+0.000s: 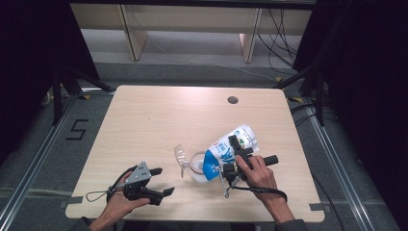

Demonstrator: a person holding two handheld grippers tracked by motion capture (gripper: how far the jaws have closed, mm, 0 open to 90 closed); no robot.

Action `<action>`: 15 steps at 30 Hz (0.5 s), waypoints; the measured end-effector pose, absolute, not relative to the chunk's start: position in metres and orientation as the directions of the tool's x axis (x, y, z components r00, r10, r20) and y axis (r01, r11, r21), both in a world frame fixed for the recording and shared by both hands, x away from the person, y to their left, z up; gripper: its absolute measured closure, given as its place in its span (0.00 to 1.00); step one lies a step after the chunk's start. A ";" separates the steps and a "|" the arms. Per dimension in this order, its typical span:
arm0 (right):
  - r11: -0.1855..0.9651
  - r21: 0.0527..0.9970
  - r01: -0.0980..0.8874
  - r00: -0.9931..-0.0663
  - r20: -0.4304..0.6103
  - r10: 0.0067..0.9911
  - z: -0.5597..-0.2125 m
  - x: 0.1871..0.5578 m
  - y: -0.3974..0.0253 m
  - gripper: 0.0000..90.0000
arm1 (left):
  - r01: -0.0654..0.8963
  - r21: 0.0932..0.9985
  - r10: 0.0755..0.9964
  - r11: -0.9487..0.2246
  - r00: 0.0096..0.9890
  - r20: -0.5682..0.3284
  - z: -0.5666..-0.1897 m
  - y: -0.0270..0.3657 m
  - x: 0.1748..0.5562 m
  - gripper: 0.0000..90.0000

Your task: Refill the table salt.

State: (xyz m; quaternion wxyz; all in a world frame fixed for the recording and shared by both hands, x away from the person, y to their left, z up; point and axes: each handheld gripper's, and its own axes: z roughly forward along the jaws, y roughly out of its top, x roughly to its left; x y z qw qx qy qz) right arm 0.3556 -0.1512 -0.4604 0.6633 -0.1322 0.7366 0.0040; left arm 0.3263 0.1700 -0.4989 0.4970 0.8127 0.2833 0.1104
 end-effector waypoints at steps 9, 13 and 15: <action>0.965 -0.159 -0.207 -0.076 -0.981 -0.178 -0.460 0.356 -0.151 0.82 | 0.352 0.869 0.571 -0.348 0.815 -0.101 -0.499 0.170 0.326 0.18; 0.968 -0.168 -0.188 -0.094 -0.978 -0.188 -0.459 0.355 -0.151 0.83 | 0.351 0.870 0.571 -0.347 0.815 -0.102 -0.499 0.170 0.326 0.18; 0.968 -0.163 -0.192 -0.091 -0.979 -0.183 -0.459 0.355 -0.151 0.83 | 0.351 0.870 0.570 -0.348 0.815 -0.101 -0.499 0.170 0.326 0.18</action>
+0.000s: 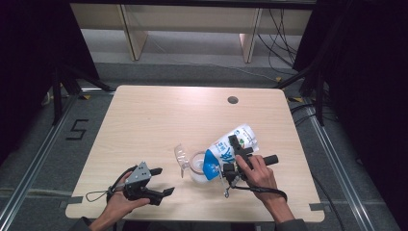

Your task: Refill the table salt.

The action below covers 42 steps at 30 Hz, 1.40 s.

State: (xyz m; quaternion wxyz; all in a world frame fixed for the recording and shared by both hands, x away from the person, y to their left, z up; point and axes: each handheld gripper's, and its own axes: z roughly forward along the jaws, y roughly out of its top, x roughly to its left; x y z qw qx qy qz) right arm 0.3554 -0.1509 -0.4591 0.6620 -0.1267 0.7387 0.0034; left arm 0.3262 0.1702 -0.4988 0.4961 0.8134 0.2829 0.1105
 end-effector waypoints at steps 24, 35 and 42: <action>0.958 -0.187 -0.219 -0.060 -0.977 -0.205 -0.456 0.357 -0.150 0.84 | 0.350 0.870 0.570 -0.347 0.816 -0.100 -0.499 0.170 0.326 0.18; 0.964 -0.163 -0.211 -0.064 -0.982 -0.180 -0.457 0.356 -0.150 0.85 | 0.351 0.869 0.570 -0.349 0.815 -0.101 -0.499 0.170 0.326 0.18; 0.962 -0.169 -0.212 -0.059 -0.981 -0.185 -0.457 0.356 -0.150 0.85 | 0.356 0.868 0.574 -0.346 0.812 -0.104 -0.499 0.170 0.326 0.18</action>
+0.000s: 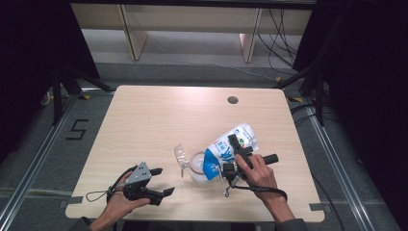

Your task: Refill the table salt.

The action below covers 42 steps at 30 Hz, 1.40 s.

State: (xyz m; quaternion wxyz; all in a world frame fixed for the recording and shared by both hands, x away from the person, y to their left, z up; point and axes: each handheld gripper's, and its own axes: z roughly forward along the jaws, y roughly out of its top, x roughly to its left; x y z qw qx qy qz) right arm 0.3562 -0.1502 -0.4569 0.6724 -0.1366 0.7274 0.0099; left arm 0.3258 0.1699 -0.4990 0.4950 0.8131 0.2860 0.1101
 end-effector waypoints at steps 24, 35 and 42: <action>0.956 -0.194 -0.220 -0.046 -0.977 -0.208 -0.454 0.356 -0.149 0.86 | 0.351 0.869 0.571 -0.348 0.815 -0.101 -0.499 0.170 0.326 0.18; 0.957 -0.188 -0.219 -0.046 -0.978 -0.202 -0.455 0.355 -0.149 0.87 | 0.350 0.869 0.570 -0.349 0.816 -0.100 -0.499 0.170 0.326 0.18; 0.957 -0.194 -0.217 -0.041 -0.977 -0.207 -0.455 0.355 -0.147 0.87 | 0.351 0.869 0.570 -0.348 0.815 -0.101 -0.499 0.170 0.326 0.18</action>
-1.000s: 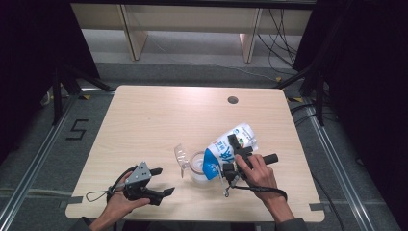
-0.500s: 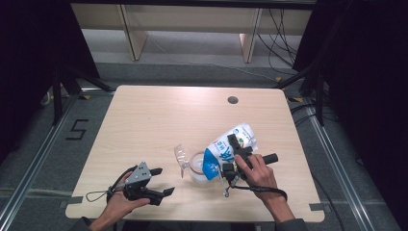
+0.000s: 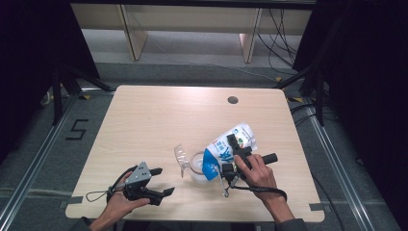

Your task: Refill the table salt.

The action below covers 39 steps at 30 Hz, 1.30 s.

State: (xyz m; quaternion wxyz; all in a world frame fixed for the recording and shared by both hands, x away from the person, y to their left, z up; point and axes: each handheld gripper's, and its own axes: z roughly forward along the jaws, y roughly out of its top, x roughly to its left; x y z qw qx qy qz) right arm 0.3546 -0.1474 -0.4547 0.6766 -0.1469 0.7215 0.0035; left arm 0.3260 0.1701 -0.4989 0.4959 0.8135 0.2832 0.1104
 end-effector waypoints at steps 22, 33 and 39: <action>0.955 -0.201 -0.218 -0.045 -0.975 -0.215 -0.454 0.355 -0.146 0.88 | 0.358 0.866 0.578 -0.348 0.809 -0.102 -0.499 0.170 0.325 0.18; 0.953 -0.205 -0.224 -0.045 -0.974 -0.220 -0.454 0.356 -0.145 0.88 | 0.356 0.868 0.573 -0.346 0.813 -0.105 -0.499 0.170 0.326 0.18; 0.951 -0.215 -0.224 -0.040 -0.973 -0.229 -0.453 0.356 -0.145 0.89 | 0.358 0.866 0.578 -0.349 0.809 -0.102 -0.499 0.170 0.325 0.18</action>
